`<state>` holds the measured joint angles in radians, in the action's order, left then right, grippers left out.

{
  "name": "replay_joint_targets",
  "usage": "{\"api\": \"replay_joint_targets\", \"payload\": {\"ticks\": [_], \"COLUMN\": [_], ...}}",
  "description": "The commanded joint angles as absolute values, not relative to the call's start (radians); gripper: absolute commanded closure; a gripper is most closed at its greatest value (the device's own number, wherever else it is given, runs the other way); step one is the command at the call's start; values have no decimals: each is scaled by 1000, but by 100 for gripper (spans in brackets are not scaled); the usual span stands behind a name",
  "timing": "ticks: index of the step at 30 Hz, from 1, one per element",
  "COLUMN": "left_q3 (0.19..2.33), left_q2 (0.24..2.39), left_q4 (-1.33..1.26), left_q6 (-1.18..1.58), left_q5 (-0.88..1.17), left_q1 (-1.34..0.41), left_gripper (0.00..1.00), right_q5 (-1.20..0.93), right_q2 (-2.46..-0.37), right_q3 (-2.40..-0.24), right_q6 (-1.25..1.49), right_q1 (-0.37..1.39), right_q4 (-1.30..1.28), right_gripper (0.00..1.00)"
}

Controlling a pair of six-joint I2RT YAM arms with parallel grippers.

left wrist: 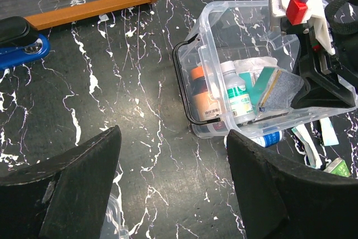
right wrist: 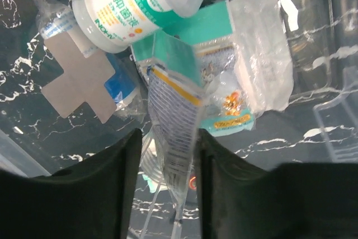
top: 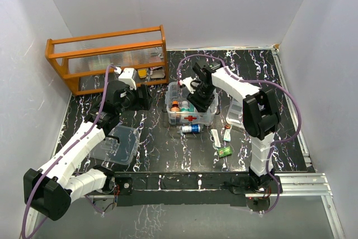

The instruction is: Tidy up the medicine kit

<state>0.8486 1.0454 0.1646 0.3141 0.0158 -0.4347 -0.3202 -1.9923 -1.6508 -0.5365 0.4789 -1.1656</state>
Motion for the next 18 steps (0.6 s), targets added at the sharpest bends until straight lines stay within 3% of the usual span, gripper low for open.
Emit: {"api": "replay_joint_targets", "payload": {"ticks": [1,3,6,18], "left_q3": [837,837,836,837], "left_q2": [1020,1020,1020,1026], "left_q4": [158,158,160,158], "left_q6": [307,307,307,304], "left_q5": [21,22,19,19], "left_q1": [-429,-430,-430,-427], "left_gripper": [25,25,25,25], "right_q5": [-328,-324,-319,-386], "right_q2": [-1969,-1970,-1970,-2022], "right_q3": [-1696,-1716,-1727,-1715], "right_q6": [-507,-500,-490,-477], "right_q1": [481,481,481,482], "right_q4": [-1119,-1114,-1099,-1087], "right_gripper": [53,43,40,45]}}
